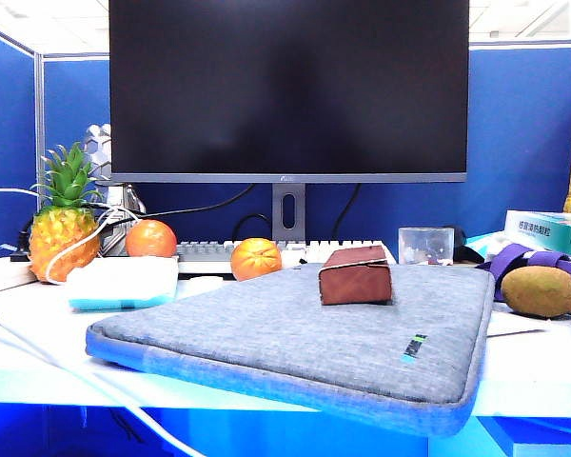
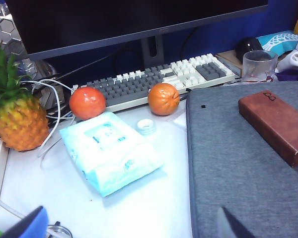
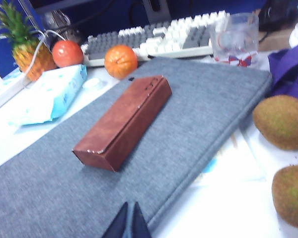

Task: Close the glasses case.

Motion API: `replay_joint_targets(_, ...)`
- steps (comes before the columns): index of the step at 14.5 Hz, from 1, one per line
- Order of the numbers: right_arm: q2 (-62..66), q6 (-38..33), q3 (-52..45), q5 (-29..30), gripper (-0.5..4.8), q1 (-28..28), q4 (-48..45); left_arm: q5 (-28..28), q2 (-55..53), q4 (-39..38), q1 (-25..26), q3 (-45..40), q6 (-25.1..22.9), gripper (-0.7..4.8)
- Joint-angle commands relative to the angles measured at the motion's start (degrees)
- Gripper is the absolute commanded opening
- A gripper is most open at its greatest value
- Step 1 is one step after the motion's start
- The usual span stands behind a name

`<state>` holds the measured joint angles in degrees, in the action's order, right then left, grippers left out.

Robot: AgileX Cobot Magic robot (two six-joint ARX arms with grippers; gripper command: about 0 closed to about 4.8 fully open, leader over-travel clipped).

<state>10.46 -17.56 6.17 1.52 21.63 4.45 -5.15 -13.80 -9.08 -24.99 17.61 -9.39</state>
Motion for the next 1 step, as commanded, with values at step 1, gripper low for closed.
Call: replay_joint_targets(1, -0.1, -0.2, 0.2, 0.0, -0.01, 0.0, -0.1, 0.0, 0.1, 0.5, 0.0, 0.2, 0.2, 4.53)
